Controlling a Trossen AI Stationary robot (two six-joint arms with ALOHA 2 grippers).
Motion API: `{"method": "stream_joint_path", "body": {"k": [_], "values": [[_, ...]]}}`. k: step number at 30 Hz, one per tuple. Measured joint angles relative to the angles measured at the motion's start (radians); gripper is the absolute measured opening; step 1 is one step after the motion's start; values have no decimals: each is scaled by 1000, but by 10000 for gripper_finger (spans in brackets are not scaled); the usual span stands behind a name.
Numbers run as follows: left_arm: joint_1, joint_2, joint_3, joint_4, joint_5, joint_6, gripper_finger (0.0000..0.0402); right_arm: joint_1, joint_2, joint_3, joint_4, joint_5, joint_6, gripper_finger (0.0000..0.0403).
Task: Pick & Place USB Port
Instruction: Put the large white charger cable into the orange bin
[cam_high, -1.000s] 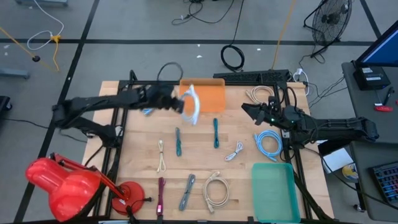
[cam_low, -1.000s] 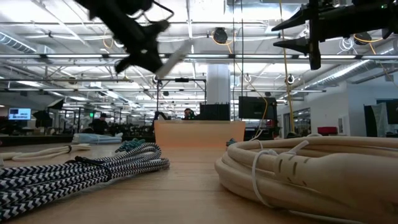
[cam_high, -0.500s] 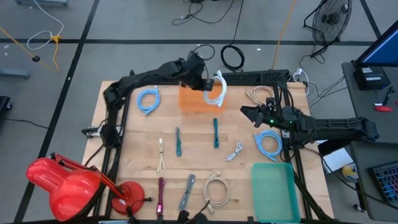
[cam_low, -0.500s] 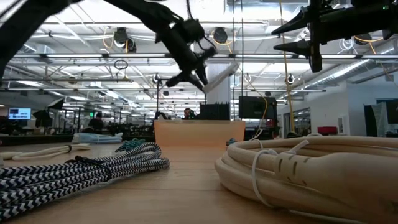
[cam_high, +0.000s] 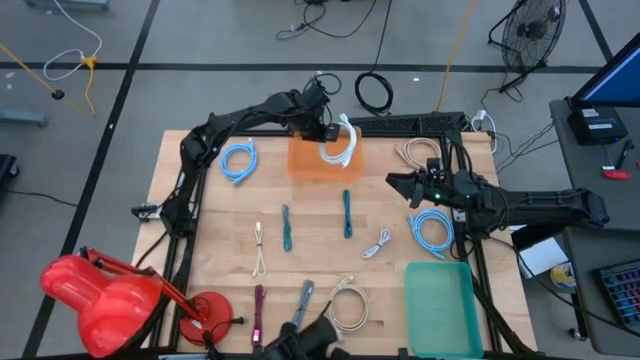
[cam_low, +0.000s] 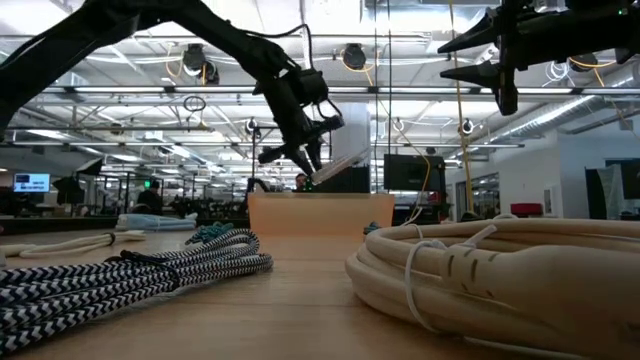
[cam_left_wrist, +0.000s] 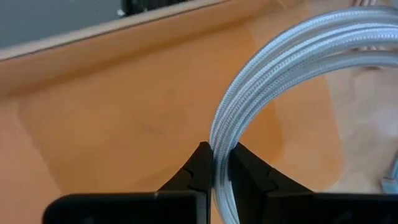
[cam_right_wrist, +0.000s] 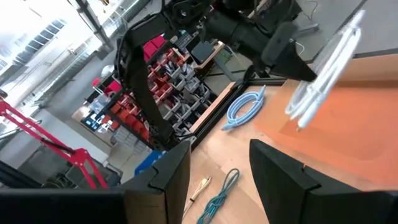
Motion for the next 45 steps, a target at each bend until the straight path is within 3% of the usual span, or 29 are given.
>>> {"method": "stream_joint_path", "body": {"k": [23, 45], "values": [[-13, 121, -1, 65, -31, -27, 33, 0, 0, 0, -2, -49, 22, 155], [-11, 142, -1, 60, -27, -54, 33, 1, 1, 0, -3, -51, 15, 155]]}}
